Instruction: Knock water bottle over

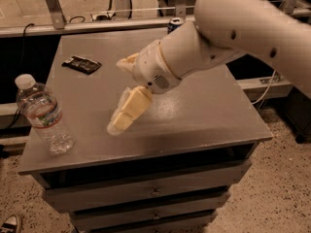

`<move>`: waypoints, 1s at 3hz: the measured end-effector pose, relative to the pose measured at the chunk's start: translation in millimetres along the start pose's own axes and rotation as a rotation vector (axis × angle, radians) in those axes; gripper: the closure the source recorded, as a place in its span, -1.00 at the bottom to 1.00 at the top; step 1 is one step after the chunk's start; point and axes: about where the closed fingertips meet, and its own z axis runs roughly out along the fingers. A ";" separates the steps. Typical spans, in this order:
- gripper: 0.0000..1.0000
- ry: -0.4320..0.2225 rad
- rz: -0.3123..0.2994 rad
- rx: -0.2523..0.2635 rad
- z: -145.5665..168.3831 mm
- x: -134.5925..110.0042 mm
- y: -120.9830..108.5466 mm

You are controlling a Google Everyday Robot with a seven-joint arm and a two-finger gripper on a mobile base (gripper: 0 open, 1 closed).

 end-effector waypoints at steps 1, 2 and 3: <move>-1.00 -0.100 -0.009 -0.029 37.6 -17.5 5.3; -1.00 -0.180 -0.028 -0.066 65.2 -39.9 13.4; -1.00 -0.247 -0.057 -0.112 81.2 -61.3 27.3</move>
Offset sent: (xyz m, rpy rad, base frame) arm -0.0158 0.1148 -0.0107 0.2697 0.0260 0.1367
